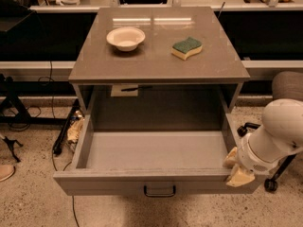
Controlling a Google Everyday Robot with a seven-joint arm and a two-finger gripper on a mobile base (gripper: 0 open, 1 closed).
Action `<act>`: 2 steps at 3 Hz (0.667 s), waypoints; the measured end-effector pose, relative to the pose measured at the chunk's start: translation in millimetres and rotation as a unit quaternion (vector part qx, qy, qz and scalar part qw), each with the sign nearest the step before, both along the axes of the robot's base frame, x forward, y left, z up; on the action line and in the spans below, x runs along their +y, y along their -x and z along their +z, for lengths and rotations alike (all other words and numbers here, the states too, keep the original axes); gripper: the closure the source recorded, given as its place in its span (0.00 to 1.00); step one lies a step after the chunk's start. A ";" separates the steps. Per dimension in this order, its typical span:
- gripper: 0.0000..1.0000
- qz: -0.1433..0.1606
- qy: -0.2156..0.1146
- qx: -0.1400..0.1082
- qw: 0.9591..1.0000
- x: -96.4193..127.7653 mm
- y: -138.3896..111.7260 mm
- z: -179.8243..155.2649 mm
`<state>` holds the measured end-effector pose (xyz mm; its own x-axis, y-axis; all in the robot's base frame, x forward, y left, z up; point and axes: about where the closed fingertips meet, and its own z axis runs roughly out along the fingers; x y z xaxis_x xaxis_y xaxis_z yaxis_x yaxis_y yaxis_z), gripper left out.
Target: Open top drawer
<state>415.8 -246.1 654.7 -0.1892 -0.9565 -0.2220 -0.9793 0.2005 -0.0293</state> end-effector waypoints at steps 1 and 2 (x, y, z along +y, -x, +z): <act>0.75 0.000 0.000 0.000 1.000 0.1 0.0 0.0; 0.51 0.001 0.001 0.000 1.000 0.5 0.4 0.6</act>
Offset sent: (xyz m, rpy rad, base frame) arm 0.0000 0.0001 0.0000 0.0000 0.0000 0.0000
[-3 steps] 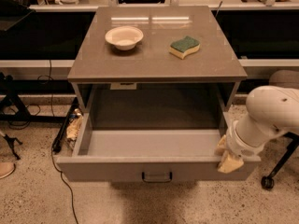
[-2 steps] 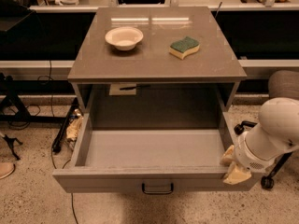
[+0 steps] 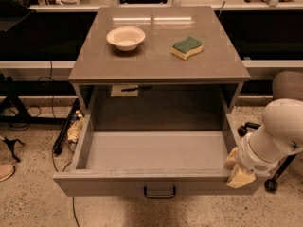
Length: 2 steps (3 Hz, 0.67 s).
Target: Open top drawer
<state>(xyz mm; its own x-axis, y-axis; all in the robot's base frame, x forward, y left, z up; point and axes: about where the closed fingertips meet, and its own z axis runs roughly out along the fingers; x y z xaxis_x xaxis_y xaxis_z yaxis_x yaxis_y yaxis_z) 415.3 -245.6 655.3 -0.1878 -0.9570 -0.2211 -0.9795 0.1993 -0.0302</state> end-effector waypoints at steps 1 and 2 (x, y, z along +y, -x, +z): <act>0.28 0.001 0.000 0.000 1.000 0.3 0.4 0.5; 0.06 0.004 -0.003 -0.002 1.000 0.2 0.0 2.6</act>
Offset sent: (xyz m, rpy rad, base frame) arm 0.0015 -0.0008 0.0040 0.0154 -0.0053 0.0135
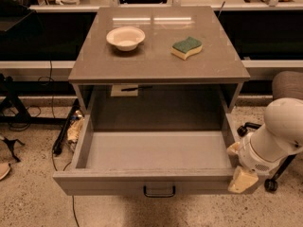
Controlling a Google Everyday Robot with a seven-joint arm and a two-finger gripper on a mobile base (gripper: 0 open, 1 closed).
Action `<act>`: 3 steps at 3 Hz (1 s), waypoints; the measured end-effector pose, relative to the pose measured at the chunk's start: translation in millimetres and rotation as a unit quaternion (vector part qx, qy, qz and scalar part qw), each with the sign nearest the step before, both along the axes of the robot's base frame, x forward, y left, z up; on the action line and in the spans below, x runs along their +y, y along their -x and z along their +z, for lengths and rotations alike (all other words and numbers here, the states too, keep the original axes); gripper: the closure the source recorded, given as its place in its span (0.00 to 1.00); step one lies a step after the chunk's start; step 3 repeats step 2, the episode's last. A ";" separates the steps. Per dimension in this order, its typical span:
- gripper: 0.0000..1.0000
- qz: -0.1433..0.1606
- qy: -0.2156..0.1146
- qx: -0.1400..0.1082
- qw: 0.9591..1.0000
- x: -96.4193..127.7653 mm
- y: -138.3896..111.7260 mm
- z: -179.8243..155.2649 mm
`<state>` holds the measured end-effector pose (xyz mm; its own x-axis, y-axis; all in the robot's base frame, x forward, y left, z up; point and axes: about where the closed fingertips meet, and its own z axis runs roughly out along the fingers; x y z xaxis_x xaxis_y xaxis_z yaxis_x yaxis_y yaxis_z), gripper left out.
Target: Open top drawer
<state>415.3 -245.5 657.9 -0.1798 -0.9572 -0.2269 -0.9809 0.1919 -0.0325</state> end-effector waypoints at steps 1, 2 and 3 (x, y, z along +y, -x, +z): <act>0.00 0.000 -0.014 -0.036 0.999 -15.5 -5.9 33.3; 0.00 -0.014 -0.016 -0.095 0.995 -45.5 -8.2 88.1; 0.00 -0.014 -0.016 -0.095 0.995 -45.5 -8.2 88.1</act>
Offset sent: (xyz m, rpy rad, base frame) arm 0.0089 -0.0914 0.1733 0.0264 -0.3656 -0.0807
